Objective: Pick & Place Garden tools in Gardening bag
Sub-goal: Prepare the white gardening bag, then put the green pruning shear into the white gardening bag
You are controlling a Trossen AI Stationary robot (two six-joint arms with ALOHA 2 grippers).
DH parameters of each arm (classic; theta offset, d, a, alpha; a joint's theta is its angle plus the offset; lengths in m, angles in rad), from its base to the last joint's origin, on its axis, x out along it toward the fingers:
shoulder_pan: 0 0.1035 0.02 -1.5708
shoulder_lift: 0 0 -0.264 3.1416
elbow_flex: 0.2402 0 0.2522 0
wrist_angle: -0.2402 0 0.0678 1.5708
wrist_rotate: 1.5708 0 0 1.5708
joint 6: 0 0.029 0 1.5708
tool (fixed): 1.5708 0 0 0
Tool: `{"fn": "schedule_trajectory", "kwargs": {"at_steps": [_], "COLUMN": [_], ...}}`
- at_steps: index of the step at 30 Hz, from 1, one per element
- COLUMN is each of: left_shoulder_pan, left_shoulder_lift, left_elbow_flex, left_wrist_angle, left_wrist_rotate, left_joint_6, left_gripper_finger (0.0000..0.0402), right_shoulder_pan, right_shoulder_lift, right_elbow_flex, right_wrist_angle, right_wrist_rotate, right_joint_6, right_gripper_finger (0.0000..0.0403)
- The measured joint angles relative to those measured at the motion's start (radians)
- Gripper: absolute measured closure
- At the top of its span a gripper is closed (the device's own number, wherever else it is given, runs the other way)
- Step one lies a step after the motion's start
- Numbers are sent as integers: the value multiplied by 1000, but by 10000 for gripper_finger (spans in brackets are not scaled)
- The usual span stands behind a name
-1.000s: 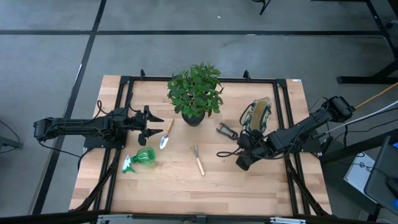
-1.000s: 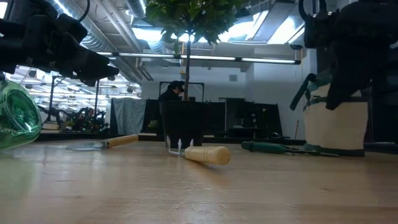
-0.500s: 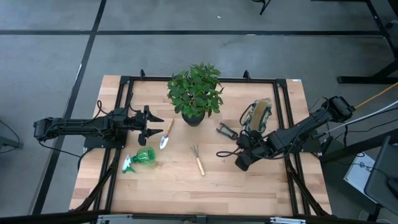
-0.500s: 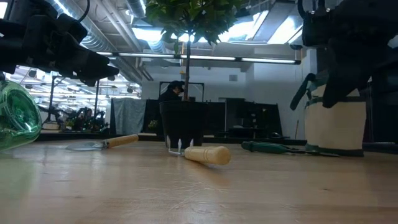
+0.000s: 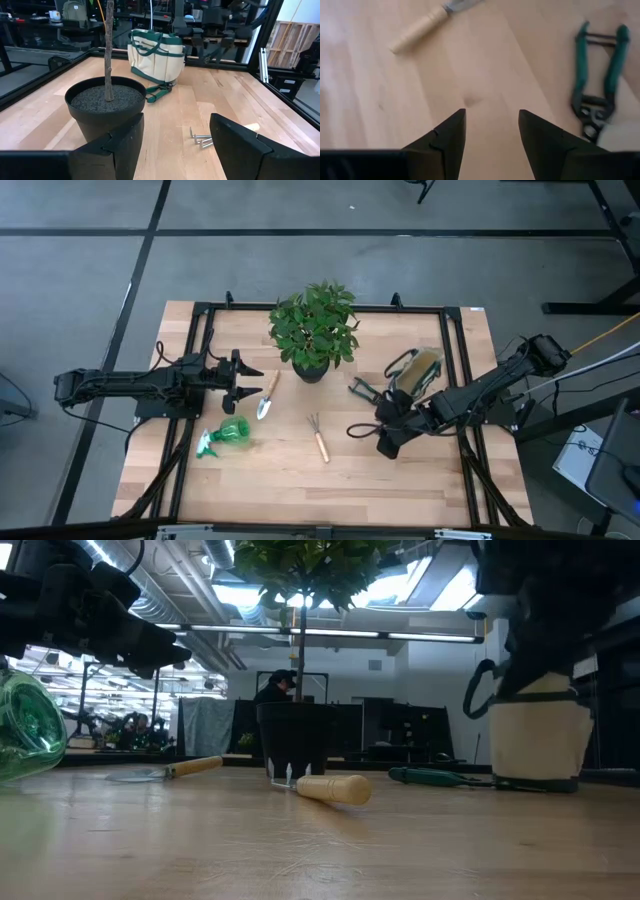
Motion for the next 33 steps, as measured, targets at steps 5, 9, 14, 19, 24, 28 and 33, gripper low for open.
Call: {"fn": "schedule_trajectory", "kwargs": {"at_steps": [5, 9, 14, 19, 24, 28, 33], "left_shoulder_pan": [0, 0, 0, 0, 0, 0, 0], "left_shoulder_lift": [0, 0, 0, 0, 0, 0, 0], "left_elbow_flex": [0, 0, 0, 0, 0, 0, 0], "left_wrist_angle": [0, 0, 0, 0, 0, 0, 0], "left_wrist_rotate": [0, 0, 0, 0, 0, 0, 0], "left_joint_6": [0, 0, 0, 0, 0, 0, 0], "left_gripper_finger": [178, 178, 178, 178, 178, 178, 178], "right_shoulder_pan": [0, 0, 0, 2, 19, 22, 31], "right_shoulder_lift": [0, 0, 0, -4, -5, -5, 4], "right_elbow_flex": [0, 0, 0, 70, 221, 301, 310], "right_wrist_angle": [-193, -349, -421, -480, -547, -524, -433], "right_wrist_rotate": [10, 42, 146, 109, 121, 145, 141], "right_joint_6": [65, 121, 126, 112, 44, 26, -3], "right_gripper_finger": [220, 220, 220, 220, 220, 220, 220]}}
